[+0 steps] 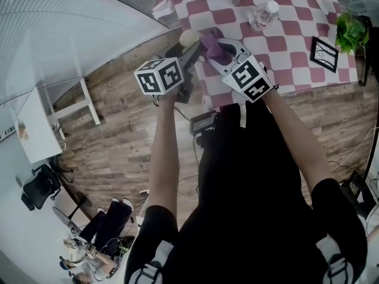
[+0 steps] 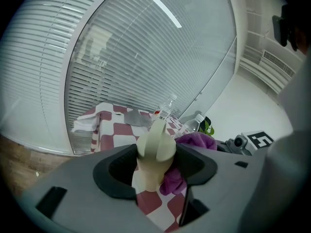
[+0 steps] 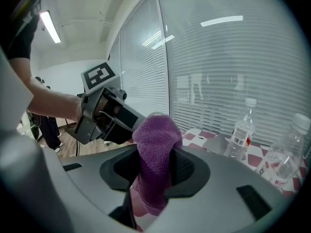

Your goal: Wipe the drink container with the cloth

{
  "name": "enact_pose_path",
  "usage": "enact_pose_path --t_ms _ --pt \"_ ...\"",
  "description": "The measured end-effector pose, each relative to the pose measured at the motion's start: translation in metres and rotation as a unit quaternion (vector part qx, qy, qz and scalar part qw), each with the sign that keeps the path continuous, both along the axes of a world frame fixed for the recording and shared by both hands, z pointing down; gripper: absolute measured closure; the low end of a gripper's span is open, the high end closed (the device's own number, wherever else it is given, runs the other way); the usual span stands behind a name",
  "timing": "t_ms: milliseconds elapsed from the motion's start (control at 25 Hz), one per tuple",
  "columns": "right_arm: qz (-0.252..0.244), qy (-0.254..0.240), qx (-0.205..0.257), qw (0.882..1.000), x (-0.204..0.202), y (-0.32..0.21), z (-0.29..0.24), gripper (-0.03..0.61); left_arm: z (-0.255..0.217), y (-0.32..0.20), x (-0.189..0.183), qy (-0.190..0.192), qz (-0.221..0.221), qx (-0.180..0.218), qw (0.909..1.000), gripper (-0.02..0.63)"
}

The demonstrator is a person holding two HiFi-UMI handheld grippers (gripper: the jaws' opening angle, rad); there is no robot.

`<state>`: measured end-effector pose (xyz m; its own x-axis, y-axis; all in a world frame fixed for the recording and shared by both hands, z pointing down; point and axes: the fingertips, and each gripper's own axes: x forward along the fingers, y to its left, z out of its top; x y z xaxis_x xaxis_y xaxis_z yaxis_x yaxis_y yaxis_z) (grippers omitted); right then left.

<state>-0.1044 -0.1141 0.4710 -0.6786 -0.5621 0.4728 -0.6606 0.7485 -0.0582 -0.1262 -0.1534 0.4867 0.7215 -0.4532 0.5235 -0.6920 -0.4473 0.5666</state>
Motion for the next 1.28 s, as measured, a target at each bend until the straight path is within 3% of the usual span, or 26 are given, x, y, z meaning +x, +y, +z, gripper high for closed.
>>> enact_pose_path --t_ms 1280 --pt "-0.016 0.032 -0.052 0.998 -0.008 -0.017 0.059 0.299 0.002 -0.002 -0.003 0.001 -0.023 -0.012 0.9997 0.344"
